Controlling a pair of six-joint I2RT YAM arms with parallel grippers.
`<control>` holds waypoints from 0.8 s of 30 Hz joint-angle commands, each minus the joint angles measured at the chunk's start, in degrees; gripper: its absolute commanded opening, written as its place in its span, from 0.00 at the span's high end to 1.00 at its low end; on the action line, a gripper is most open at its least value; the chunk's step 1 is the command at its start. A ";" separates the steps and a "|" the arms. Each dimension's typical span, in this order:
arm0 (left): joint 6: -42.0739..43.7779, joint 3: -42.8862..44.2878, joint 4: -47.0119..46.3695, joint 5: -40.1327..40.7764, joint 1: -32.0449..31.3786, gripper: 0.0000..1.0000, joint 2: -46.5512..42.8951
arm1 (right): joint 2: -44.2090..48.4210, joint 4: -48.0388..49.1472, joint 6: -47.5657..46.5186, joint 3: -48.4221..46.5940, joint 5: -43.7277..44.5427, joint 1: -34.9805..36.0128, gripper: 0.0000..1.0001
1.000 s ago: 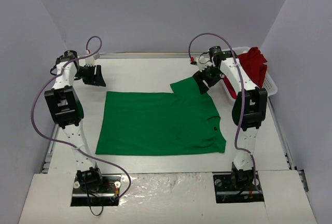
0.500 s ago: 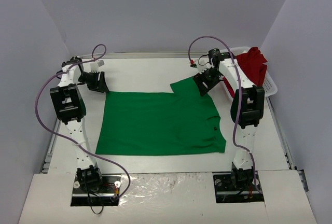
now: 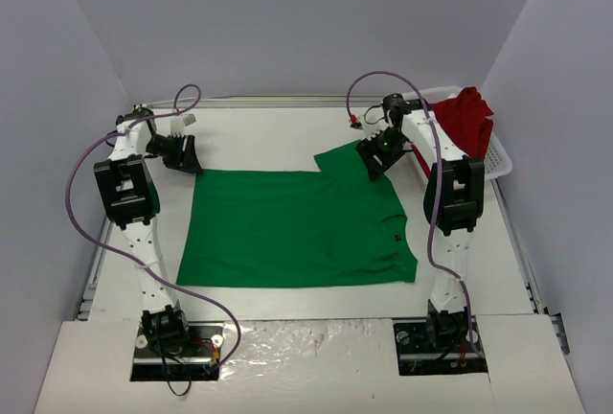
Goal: Fold and stack the t-shirts
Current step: Grap the side of the flattened tshirt furthest away from the robot with both arms
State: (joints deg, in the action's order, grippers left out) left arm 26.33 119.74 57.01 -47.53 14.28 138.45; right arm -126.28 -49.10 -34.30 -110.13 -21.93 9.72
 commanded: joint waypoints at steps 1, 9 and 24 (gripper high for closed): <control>3.47 -0.12 3.02 0.50 -0.92 0.59 0.59 | -0.28 -3.11 -0.32 -0.35 0.05 -0.31 0.45; 4.17 -2.50 2.40 1.21 -1.80 0.60 0.24 | -1.07 -3.02 -0.24 -0.44 0.40 -0.31 0.46; 2.50 -4.52 -0.50 6.04 -2.86 0.96 0.41 | -1.78 -3.11 -0.24 -0.18 1.54 -0.40 0.50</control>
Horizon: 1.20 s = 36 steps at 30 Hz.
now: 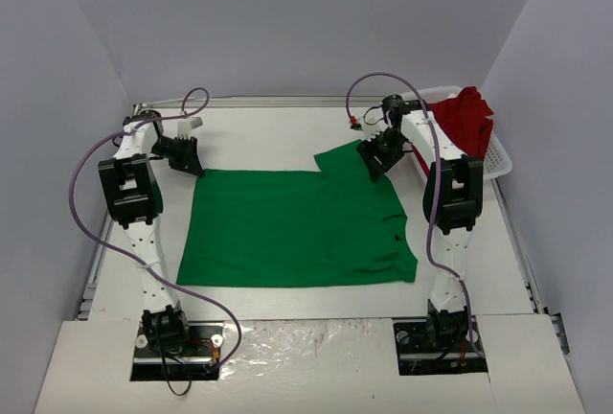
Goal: Fold and stack the t-shirts
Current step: Grap the side of the flattened tshirt furthest away from the robot with both arms
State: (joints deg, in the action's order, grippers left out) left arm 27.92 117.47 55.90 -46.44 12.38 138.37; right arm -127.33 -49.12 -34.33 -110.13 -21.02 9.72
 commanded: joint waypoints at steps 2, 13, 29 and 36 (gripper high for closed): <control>0.73 -2.42 0.70 5.30 -1.04 0.98 0.33 | -0.64 -3.08 -0.13 -0.35 0.54 -0.40 0.51; -1.64 -9.27 -3.95 7.06 -2.45 0.98 -9.77 | -2.04 -0.89 4.96 -9.92 -2.62 -1.01 0.52; -6.04 -13.06 -9.23 12.24 -4.12 0.98 -19.27 | -17.42 10.62 17.17 -28.55 0.88 -1.19 0.45; -5.42 -13.32 -8.44 13.21 -5.08 0.98 -20.94 | -20.33 14.23 21.40 -30.76 0.98 -1.45 0.45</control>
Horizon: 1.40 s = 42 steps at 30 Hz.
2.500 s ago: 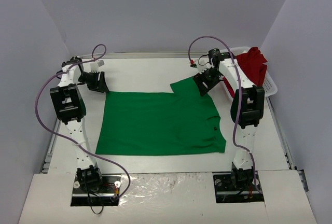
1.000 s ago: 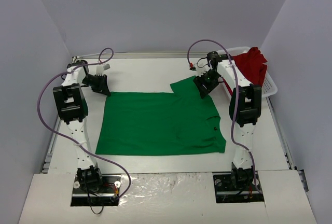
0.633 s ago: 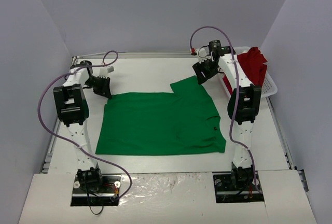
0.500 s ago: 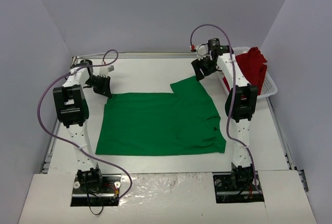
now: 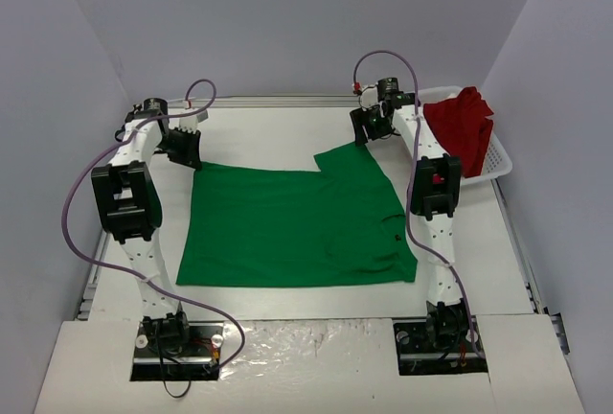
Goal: Fold and stack the t-shirts
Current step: Grap the side of the flattened tshirt furthest away from the robot with both arms
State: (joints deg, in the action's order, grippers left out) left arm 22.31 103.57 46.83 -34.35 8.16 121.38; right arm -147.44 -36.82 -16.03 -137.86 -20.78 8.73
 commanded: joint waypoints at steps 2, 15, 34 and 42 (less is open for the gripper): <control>0.19 0.32 0.55 1.21 -0.96 0.98 -4.40 | -0.66 2.28 3.55 -3.03 0.91 -0.65 0.45; 0.20 -0.65 0.02 1.65 -2.27 0.98 -4.49 | -4.44 2.63 5.40 -3.11 -1.90 -1.26 0.54; 0.02 0.32 1.16 -0.02 -2.45 0.98 -3.79 | -6.28 1.49 3.90 0.49 -5.50 -0.65 0.77; 0.19 0.14 1.07 0.69 -2.36 0.98 -3.52 | -6.20 -0.09 2.50 1.02 -6.74 -0.47 0.78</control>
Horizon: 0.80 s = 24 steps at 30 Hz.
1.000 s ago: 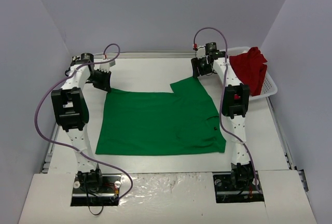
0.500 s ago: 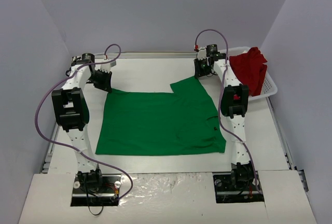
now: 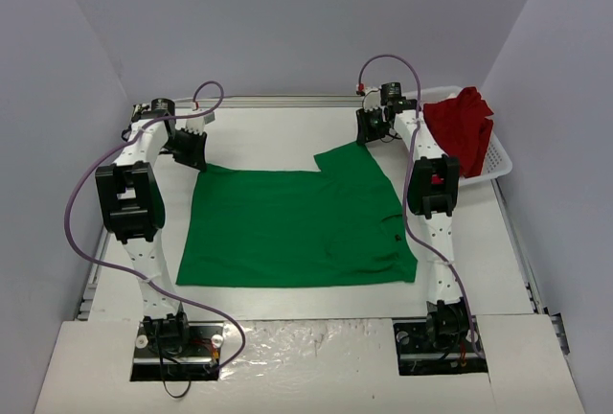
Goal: Fold and stack the t-shirts
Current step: Grap the side of the flattened tshirt furthest away from the robot with both arms
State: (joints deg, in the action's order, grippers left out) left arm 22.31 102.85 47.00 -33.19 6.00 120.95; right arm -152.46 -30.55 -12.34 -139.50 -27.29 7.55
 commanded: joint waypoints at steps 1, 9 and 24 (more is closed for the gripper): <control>0.19 0.95 1.07 -0.47 -0.20 0.98 -2.91 | -1.34 -6.63 -1.63 2.66 -0.31 0.71 0.80; 0.19 1.04 0.90 -0.56 -0.20 0.98 -2.03 | -1.43 -7.34 -3.13 3.27 2.24 1.15 1.00; -1.04 5.17 3.79 -0.65 -0.20 0.98 -3.70 | 12.18 -7.95 -4.19 6.16 3.83 1.06 1.00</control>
State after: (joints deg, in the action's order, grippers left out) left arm 21.85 104.57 48.12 -32.97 6.00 120.97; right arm -148.27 -34.63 -15.53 -134.85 -24.21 8.34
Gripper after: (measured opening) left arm 0.032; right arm 0.009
